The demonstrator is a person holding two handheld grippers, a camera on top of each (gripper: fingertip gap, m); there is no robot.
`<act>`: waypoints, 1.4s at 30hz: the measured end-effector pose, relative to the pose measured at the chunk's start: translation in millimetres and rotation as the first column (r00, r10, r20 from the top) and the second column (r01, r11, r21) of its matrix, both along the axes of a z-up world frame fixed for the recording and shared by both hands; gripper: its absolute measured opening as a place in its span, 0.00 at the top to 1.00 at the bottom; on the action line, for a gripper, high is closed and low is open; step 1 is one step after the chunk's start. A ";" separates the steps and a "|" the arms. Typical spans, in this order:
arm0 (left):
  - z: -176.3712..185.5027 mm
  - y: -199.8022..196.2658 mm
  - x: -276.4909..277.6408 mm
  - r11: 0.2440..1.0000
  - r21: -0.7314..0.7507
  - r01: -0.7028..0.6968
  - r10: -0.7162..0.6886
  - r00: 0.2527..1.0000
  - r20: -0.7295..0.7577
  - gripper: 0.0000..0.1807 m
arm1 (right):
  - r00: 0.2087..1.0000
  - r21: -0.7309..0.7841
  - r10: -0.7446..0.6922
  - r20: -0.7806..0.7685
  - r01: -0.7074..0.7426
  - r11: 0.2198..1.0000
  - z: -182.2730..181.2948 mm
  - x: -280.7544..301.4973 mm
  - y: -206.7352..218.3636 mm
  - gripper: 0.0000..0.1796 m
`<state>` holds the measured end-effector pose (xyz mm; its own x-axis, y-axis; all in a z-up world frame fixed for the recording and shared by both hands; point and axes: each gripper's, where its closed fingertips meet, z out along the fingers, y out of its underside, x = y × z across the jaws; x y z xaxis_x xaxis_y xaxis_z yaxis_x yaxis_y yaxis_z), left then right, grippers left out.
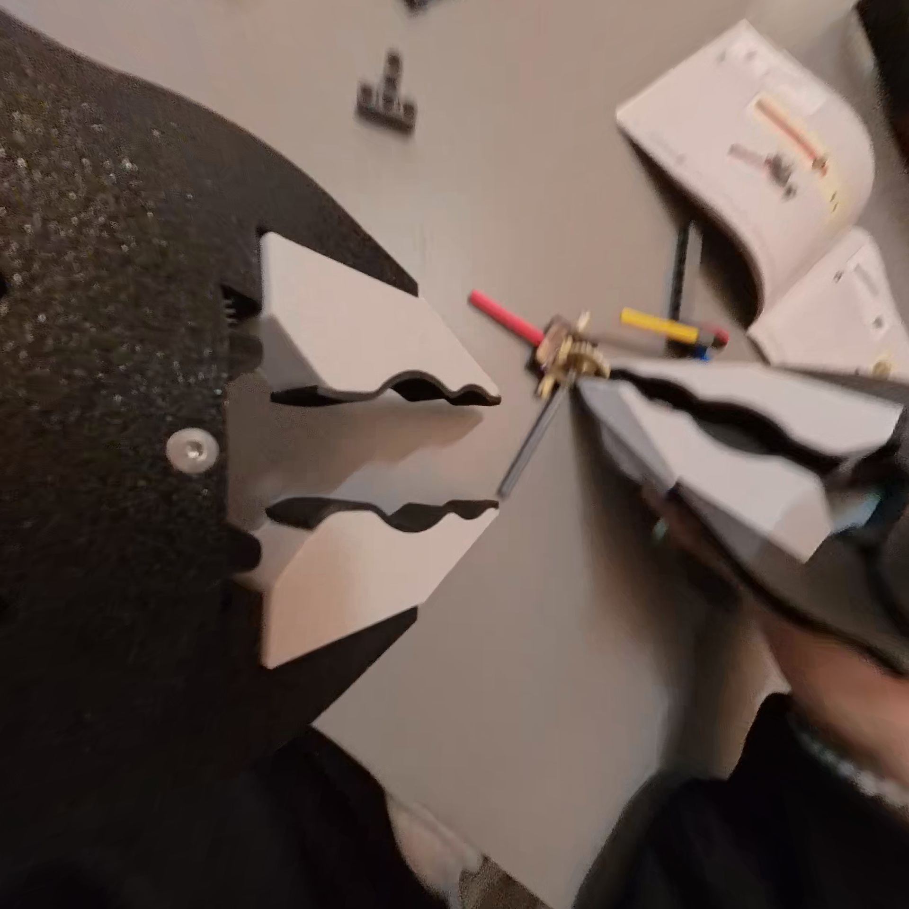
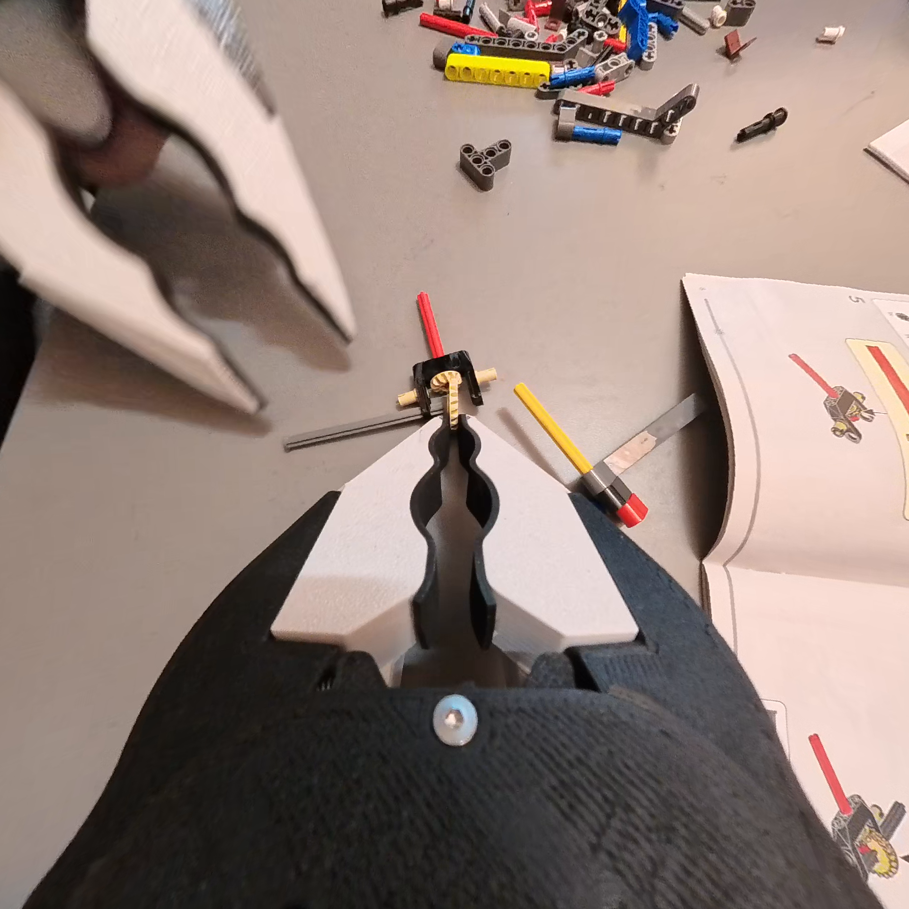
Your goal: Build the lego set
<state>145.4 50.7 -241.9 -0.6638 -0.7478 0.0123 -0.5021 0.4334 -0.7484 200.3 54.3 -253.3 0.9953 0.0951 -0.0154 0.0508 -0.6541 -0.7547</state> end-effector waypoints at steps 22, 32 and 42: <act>-13.4 -18.9 19.9 0.996 0.034 -0.078 0.079 0.997 -0.019 0.81 | 1.000 0.000 -0.012 -0.002 0.012 1.000 0.2 -0.4 0.4 0.99; -13.6 -1.1 20.2 0.994 0.056 -0.093 0.095 0.995 -0.021 0.95 | 0.999 0.000 -0.038 0.000 0.038 0.999 0.3 -1.3 1.2 0.99; -13.7 9.3 25.0 0.995 0.017 -0.101 0.101 0.995 -0.026 0.97 | 0.997 -0.003 -0.077 -0.033 0.077 0.997 0.3 1.1 3.6 0.99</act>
<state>170.4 60.0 -255.6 -0.5845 -0.8112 0.0172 -0.5639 0.3909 -0.7275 201.4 57.9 -253.0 0.9987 0.0186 -0.0481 -0.0241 -0.6564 -0.7540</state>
